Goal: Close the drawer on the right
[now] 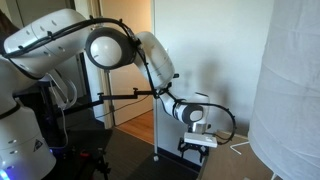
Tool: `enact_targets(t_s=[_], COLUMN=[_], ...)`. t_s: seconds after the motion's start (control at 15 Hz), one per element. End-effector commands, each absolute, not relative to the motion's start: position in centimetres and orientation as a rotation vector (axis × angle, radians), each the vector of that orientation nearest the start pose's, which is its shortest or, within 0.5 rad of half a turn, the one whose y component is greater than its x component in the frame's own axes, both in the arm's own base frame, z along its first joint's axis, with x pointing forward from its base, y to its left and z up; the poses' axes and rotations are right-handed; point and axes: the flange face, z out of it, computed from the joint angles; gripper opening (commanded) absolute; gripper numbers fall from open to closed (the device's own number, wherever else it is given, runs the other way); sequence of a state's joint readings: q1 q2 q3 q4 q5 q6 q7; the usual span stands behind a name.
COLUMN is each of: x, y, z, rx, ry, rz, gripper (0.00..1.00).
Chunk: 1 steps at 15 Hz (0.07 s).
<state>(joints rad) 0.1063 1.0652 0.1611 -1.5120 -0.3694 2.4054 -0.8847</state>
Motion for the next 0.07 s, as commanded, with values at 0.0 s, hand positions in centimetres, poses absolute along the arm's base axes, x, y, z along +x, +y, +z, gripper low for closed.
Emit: enact_targets(t_s=[0.0], x=[64.39], y=[16.36], z=[1.91], rx=[-2.444], ry=[-2.005], rz=[0.259], gripper=[1.00])
